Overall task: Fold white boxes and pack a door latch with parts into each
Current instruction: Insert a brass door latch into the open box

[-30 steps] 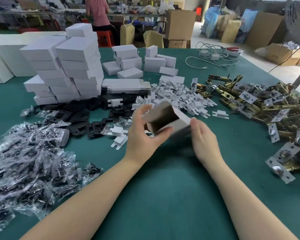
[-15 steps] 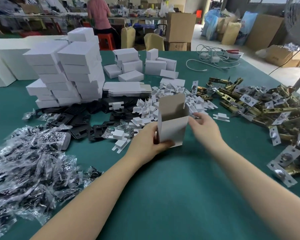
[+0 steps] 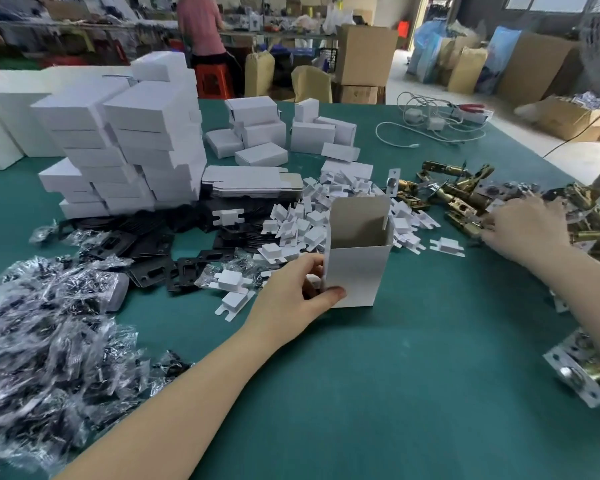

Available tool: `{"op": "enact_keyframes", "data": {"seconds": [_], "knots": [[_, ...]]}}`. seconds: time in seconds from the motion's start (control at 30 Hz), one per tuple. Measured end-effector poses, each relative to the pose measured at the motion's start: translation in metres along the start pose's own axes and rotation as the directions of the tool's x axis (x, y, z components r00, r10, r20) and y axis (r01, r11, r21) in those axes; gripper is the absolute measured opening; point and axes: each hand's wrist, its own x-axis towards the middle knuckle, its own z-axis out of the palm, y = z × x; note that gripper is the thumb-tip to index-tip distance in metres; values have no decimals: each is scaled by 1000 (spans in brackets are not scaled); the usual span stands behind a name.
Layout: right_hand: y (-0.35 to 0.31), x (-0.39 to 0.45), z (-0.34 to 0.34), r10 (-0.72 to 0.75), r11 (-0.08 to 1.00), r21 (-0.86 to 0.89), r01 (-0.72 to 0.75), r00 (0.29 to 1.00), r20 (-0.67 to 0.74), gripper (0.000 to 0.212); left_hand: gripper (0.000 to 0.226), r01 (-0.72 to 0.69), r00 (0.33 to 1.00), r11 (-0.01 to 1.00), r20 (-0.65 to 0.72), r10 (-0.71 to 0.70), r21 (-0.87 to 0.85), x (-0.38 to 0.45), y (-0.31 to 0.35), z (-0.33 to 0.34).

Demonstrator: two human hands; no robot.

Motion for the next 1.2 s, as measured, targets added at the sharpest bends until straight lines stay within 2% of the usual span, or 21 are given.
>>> {"op": "enact_keyframes", "data": {"seconds": [0.13, 0.2, 0.27, 0.37, 0.4, 0.57, 0.73, 0.83, 0.93, 1.03, 1.13, 1.2], "knots": [[-12, 10, 7, -62, 998, -13, 61, 987, -147, 28, 33, -5, 1000, 1000, 4, 5, -7, 1, 0, 0], [-20, 19, 6, -72, 997, -12, 71, 987, -141, 27, 33, -4, 1000, 1000, 4, 4, -6, 2, -1, 1], [-31, 31, 4, -82, 996, -25, 81, 995, -55, 25, 32, 3, 1000, 1000, 2, -3, -18, 3, -2, 1], [-46, 46, 2, -51, 998, -10, 54, 979, 199, 19, 34, 4, 1000, 999, 5, -4, -34, 3, -1, 0], [-51, 50, 1, -48, 998, -23, 56, 968, 245, 17, 33, 4, 1000, 999, 6, -4, -46, 3, -1, -1], [-60, 55, 5, -18, 999, -37, 32, 948, 318, 12, 33, 12, 1000, 996, 0, -12, -91, 4, 0, -2], [-56, 58, 6, -6, 999, -36, 17, 953, 301, 28, 31, 33, 998, 994, -52, -39, -109, 5, -1, -2], [-53, 56, 1, -38, 999, 38, 28, 947, 318, 25, 32, 29, 998, 997, -46, -33, -77, 7, -2, -4], [-48, 52, -7, -98, 989, 134, 63, 956, 276, 17, 32, 21, 999, 999, -24, -22, -28, 9, -4, -9], [-36, 44, -21, -125, 966, 249, 71, 970, 207, 25, 31, 14, 999, 999, -41, -13, 32, 9, -9, -20], [-20, 34, -38, -104, 908, 418, 30, 983, 154, 17, 29, 0, 999, 993, -35, 5, 120, 9, -10, -27], [-10, 25, -51, -72, 826, 564, -7, 990, 118, 12, 31, 4, 1000, 988, -23, 0, 154, 10, -10, -27]]}}
